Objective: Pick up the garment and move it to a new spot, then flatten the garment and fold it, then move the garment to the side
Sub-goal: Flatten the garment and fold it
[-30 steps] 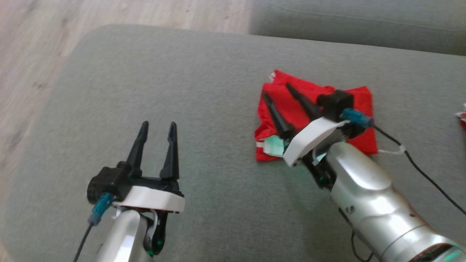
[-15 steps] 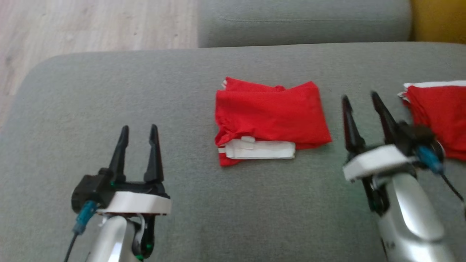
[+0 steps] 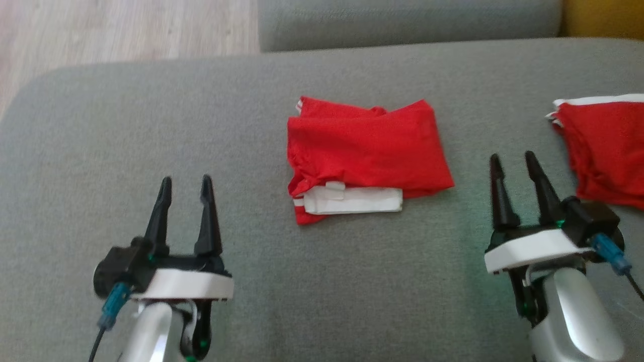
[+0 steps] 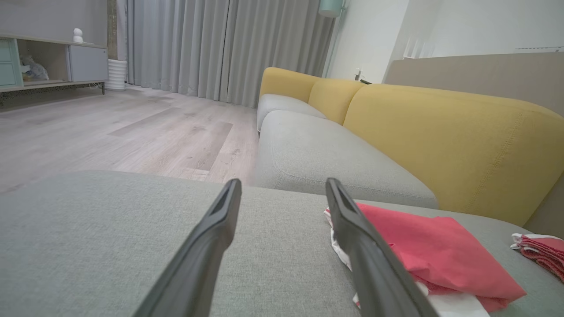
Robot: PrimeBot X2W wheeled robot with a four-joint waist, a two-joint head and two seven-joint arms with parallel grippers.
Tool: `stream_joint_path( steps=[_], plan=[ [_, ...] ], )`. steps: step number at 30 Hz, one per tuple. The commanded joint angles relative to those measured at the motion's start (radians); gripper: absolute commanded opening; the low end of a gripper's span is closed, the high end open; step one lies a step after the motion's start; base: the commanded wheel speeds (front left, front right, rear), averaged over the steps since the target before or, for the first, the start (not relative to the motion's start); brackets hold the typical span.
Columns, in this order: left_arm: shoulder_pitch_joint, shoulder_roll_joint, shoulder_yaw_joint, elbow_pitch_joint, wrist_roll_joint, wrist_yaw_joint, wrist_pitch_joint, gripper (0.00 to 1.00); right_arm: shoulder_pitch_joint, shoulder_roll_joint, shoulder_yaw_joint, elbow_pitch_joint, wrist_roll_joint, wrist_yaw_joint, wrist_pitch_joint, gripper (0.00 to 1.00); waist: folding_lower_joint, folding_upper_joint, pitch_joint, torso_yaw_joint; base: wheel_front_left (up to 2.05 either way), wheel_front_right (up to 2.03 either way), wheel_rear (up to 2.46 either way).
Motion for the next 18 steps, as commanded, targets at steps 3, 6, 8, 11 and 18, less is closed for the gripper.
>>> stream_joint_path(
  steps=[3,6,8,11,18],
  plan=[
    [-0.075,0.007,0.005,-0.039,0.004,-0.006,-0.005,1.0,-0.096,0.005,0.026,-0.012,-0.02,-0.001,-0.005,0.0,0.0,-0.0001,0.066,0.045,0.0,0.0,0.0],
    [-0.1,0.007,-0.012,-0.039,-0.002,-0.009,-0.005,1.0,-0.166,0.005,0.034,0.024,-0.054,-0.001,0.016,0.0,0.0,-0.0001,0.116,0.077,0.0,0.0,0.0],
    [-0.115,0.007,-0.025,-0.036,-0.007,-0.01,-0.005,1.0,-0.22,0.005,0.038,0.06,-0.06,-0.001,0.027,0.0,0.0,-0.0001,0.143,0.101,0.0,0.0,0.0],
    [-0.133,0.007,-0.046,-0.028,-0.012,-0.013,-0.005,1.0,-0.296,0.005,0.039,0.148,-0.071,-0.001,0.039,0.0,0.0,-0.0001,0.17,0.136,0.0,0.0,0.0],
    [-0.157,0.007,-0.076,-0.024,-0.026,-0.009,-0.005,1.0,-0.409,0.005,0.038,0.408,-0.134,-0.001,0.085,0.0,0.0,-0.0001,0.196,0.191,0.0,0.0,0.0]
  ],
)
